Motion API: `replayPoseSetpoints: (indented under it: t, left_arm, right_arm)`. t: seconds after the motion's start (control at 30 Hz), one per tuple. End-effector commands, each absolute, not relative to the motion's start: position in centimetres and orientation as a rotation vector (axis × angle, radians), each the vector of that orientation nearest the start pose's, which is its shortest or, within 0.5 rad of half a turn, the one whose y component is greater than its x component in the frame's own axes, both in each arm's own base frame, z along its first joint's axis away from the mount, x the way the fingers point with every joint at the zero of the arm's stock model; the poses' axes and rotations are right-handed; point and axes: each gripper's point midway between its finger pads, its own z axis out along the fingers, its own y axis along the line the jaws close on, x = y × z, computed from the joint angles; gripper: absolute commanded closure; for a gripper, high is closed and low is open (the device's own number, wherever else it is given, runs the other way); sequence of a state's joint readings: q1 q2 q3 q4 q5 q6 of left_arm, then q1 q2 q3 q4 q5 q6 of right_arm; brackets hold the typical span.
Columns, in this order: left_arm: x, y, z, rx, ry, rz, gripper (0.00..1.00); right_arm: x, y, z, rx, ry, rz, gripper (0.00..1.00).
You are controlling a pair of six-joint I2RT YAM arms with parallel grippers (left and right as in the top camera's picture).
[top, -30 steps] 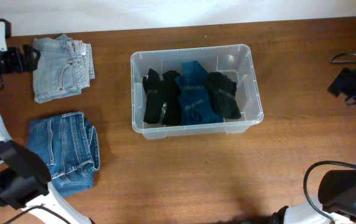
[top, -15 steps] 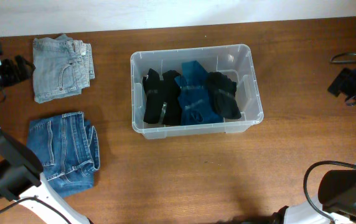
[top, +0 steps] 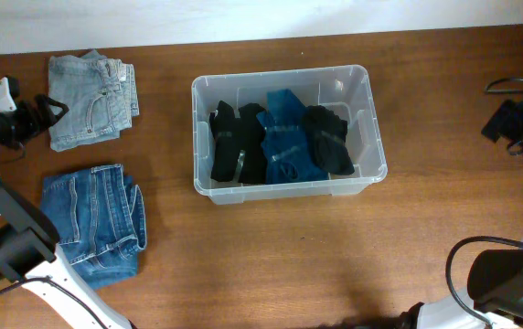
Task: Pack container
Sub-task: 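Lower the left gripper and grasp the light-blue jeans' edge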
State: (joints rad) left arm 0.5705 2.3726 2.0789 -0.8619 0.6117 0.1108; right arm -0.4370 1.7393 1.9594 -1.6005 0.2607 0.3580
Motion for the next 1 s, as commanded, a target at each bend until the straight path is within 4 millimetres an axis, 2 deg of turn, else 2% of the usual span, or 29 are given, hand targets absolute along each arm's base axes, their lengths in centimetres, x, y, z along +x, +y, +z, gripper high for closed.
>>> replayPoseSetpoints:
  t: [0.0,0.23,0.4,0.5,0.7,0.97]
  left_arm:
    - [51.3,23.1,8.3,-0.45,2.488,-0.465,0.01]
    - [51.3,23.4,8.0,-0.455,2.494,-0.441,0.0]
    - [51.2,23.3,5.7,-0.597,2.509,-0.504,0.0]
    - [51.3,23.0,4.9,-0.607,2.511,-0.54,0.01]
    - [51.4,23.1,4.8,-0.621,2.505,-0.542,0.01]
    - [51.1,22.9,3.7,-0.64,2.525,-0.559,0.01]
  right_arm:
    - [28.5,-18.5,24.9,1.172,2.697,-0.414,0.02]
    - [28.5,-18.5,24.9,1.172,2.697,-0.414,0.02]
    - [28.5,-18.5,24.9,1.172,2.697,-0.414,0.02]
    - [28.5,-18.5,24.9,1.172,2.697,-0.414,0.02]
    - [28.5,-18.5,24.9,1.172,2.697,-0.414,0.02]
    - [28.5,-18.5,24.9,1.172,2.697,-0.414,0.02]
